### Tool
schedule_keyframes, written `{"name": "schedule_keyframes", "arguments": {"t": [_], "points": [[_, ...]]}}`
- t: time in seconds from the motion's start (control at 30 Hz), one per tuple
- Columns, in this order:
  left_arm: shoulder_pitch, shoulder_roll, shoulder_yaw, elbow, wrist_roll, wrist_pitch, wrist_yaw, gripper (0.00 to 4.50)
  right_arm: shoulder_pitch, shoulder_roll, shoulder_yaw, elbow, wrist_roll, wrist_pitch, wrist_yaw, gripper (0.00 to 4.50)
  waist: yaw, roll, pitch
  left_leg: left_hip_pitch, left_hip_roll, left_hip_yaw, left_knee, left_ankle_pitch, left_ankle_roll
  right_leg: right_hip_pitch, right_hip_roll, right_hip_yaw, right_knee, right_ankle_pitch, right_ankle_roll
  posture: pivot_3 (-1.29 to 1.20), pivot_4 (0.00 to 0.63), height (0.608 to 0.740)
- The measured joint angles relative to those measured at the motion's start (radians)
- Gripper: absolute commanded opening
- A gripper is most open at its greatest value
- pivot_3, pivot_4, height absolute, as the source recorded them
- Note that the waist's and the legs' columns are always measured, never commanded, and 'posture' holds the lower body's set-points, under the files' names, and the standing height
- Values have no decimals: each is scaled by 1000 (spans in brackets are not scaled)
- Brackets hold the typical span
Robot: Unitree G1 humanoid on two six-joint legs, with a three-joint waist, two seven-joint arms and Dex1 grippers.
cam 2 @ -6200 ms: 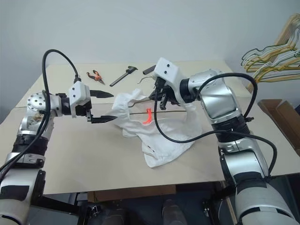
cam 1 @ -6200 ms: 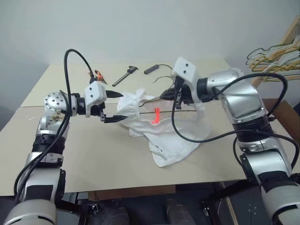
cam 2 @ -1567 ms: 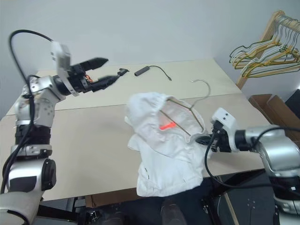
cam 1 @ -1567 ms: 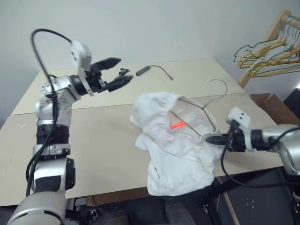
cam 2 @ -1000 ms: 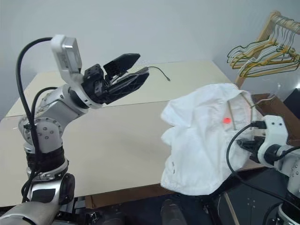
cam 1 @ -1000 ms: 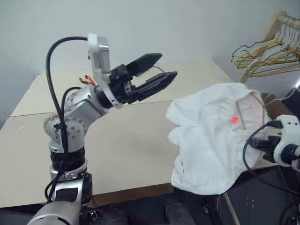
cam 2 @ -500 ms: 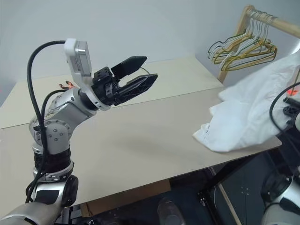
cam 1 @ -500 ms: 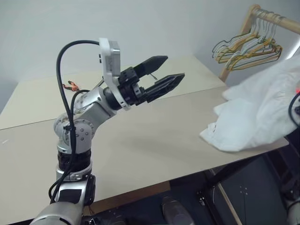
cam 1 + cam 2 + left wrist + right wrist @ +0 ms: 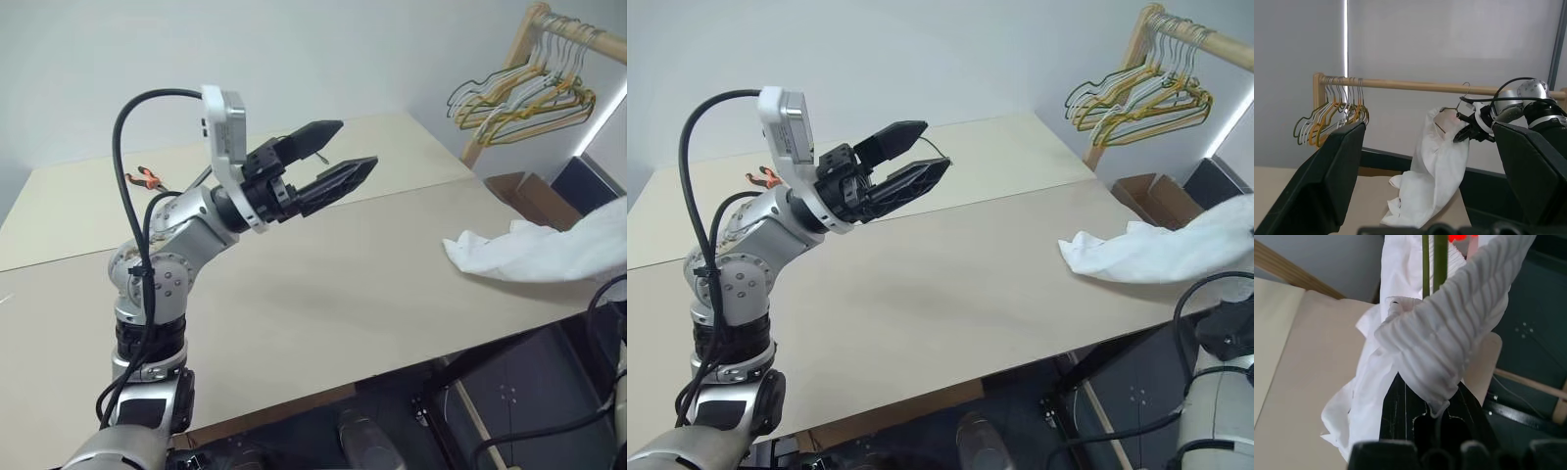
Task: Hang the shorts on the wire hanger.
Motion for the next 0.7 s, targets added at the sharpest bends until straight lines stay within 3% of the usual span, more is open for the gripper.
{"name": "schedule_keyframes", "arguments": {"t": [0.2,0.4,0.63,0.67,0.7], "points": [[8,6,0,-8,-2,-17,-3,4471,55,26,1,-69,-80,-1,26,0,8,1,-1,0,0,0,0,0,0,0,0,0,-1,-1,2,-254,31,740],[22,18,1,-28,-7,-16,0,4500,119,120,42,-208,-138,-2,60,1799,13,7,-7,1,0,0,0,0,0,0,0,0,0,-1,2,-243,22,740],[39,22,1,-70,-30,-16,21,4500,197,175,208,-410,-201,-24,86,4195,21,15,-13,2,0,0,1,0,0,0,0,0,1,-1,2,-234,9,740],[41,23,1,-70,-31,-16,24,4500,223,176,245,-442,-217,-48,88,4473,21,15,-13,2,0,-1,1,0,0,0,0,0,1,-1,2,-234,9,740],[41,26,1,-71,-33,-16,26,4500,247,179,282,-472,-235,-78,87,4473,21,15,-13,2,0,-1,1,0,0,0,0,0,1,-1,2,-234,9,740]]}}
